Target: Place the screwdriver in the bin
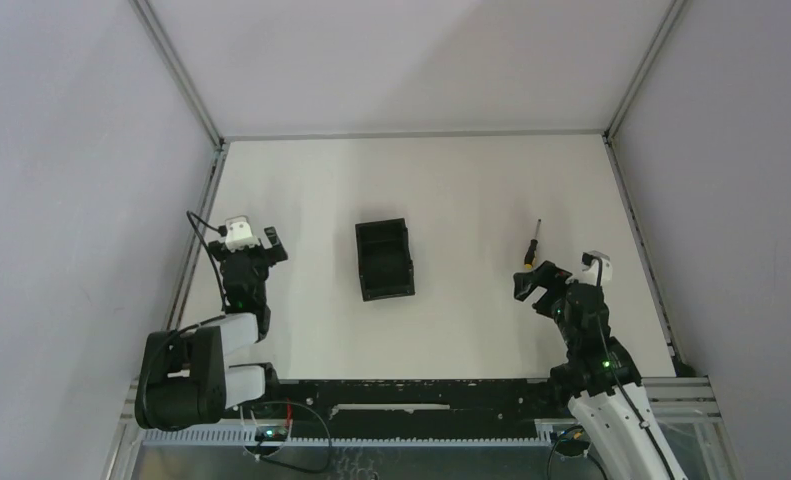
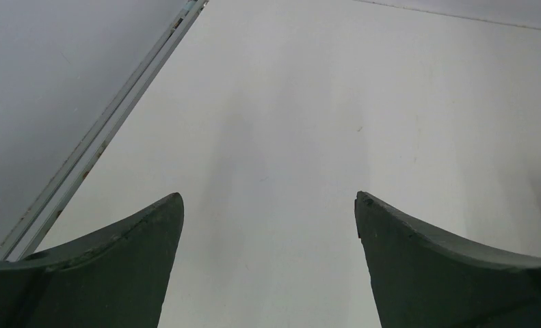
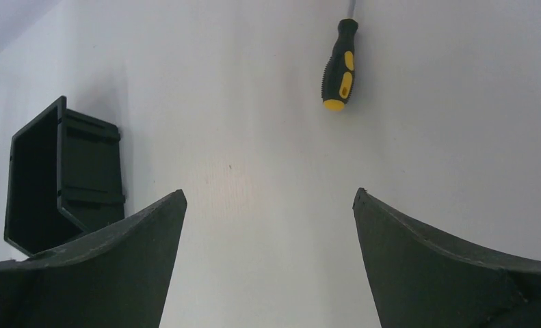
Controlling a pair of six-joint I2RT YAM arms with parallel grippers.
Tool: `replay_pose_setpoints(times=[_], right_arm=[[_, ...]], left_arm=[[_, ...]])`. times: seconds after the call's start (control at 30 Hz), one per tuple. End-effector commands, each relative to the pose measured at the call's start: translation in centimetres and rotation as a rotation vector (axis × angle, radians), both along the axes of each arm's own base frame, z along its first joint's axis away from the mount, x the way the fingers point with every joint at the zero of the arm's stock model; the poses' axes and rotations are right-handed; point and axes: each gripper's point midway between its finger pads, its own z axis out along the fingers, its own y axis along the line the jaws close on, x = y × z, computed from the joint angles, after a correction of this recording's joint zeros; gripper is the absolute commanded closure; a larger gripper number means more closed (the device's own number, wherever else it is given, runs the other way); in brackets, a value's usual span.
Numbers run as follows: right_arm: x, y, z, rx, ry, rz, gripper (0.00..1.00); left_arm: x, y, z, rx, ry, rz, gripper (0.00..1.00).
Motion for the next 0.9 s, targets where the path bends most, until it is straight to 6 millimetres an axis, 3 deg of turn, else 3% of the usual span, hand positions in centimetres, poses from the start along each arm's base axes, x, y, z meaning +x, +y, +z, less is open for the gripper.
replay_pose_setpoints(times=[0.0,0.1,0.23,0.4,0.43,0.47,0.53,0.57,0.6,0.63,0.73,0.87], right_arm=[[1.2,-1.1,2.3,0.021,-0.054,-0.094,0.00],[2.1,-1.8,5.5,0.001,-0.116,-0.133,0.00],[4.3,-1.0,12.2,-0.055,-0.262,-0.063,0.01],[8.1,-2.0,16.3,-0.181,-0.161,-0.094,0.00],[9.2,-2.2,17.9,-0.194,-0.145,-0.093,0.00],[10.2,-2.4,16.4,-0.216,-0.049,-0.082,0.00],[12.3,-3.2,16.7,-0.203,0.073,-0.071,0.00],[13.7,-3.5,14.4,-0.181,0.201,-0.043,0.00],[14.2,-3.6,14.2,-0.150,0.258,-0.010,0.00],[15.2,-3.9,11.6,-0.112,0.376,0.027,0.00],[17.0,-4.6,6.6,-0.086,0.573,0.080,0.04],[18.0,-4.5,0.3,-0.087,0.716,0.104,0.11]], left_arm=[[1.2,0.0,2.6,0.020,-0.073,-0.003,0.00],[1.2,0.0,2.6,0.021,-0.073,-0.002,0.00],[1.2,0.0,2.6,0.020,-0.073,-0.004,0.00],[1.2,0.0,2.6,0.020,-0.073,-0.003,0.00],[1.2,0.0,2.6,0.020,-0.073,-0.003,0.00],[1.2,0.0,2.6,0.020,-0.073,-0.003,0.00],[1.2,0.0,2.6,0.020,-0.074,-0.002,0.00],[1.2,0.0,2.7,0.021,-0.074,-0.003,0.00],[1.2,0.0,2.6,0.019,-0.073,-0.004,0.00],[1.2,0.0,2.6,0.020,-0.073,-0.003,0.00],[1.2,0.0,2.7,0.021,-0.075,-0.002,0.00],[1.2,0.0,2.6,0.020,-0.073,-0.004,0.00]])
